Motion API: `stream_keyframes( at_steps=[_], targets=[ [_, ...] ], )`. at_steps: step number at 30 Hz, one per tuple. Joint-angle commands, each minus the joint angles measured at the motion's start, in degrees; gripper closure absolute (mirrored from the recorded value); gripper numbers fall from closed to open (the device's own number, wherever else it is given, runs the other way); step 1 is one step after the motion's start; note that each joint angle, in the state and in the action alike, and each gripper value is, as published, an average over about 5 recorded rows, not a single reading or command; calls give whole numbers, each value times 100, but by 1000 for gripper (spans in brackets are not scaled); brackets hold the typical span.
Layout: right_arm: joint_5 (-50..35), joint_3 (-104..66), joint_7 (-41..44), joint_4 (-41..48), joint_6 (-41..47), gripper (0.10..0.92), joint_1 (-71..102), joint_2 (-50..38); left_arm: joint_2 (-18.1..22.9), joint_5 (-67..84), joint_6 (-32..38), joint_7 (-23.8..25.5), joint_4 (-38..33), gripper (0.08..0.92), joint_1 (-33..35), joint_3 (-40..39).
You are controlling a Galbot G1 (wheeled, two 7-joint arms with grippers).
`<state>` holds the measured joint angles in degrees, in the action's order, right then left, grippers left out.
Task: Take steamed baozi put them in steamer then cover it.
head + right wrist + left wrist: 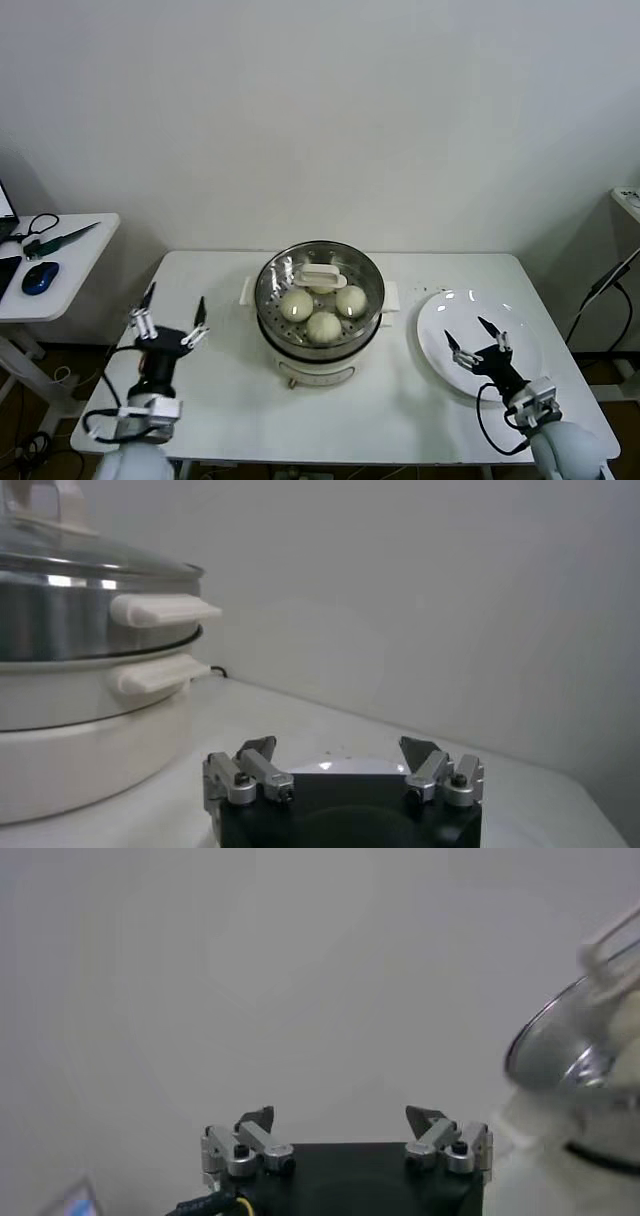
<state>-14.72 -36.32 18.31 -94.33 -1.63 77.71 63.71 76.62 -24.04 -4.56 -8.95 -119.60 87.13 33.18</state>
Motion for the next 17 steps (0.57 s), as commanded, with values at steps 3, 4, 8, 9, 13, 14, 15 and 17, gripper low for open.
stream_keyframes(
  at_steps=[3,4,8,9,13,14,15,17],
  targets=[
    [0,-3,-41,-83,-221,203,76,218,362,3381,1055,182,1051,177,643,1302],
    [-4,-9,-43,-91,-242,203,86,235,373,3429,1047,229,1057,177,652,1296],
    [-49,-39,-60,-130,-300,203,120,270,384,3351,1091,330,1011,177,663,1283],
    [-58,-48,-65,-140,-309,203,130,275,385,3322,1092,346,991,177,660,1273],
    [-68,-80,-77,-180,-327,203,169,292,389,3183,1093,370,952,177,636,1214],
    [-69,-88,-77,-192,-329,203,181,295,390,3146,1099,375,946,177,633,1195],
    [-70,-95,-76,-205,-331,203,194,298,392,3108,1105,382,938,177,630,1172],
    [-72,-102,-75,-217,-332,203,206,299,393,3075,1112,387,931,177,628,1154]
  ],
)
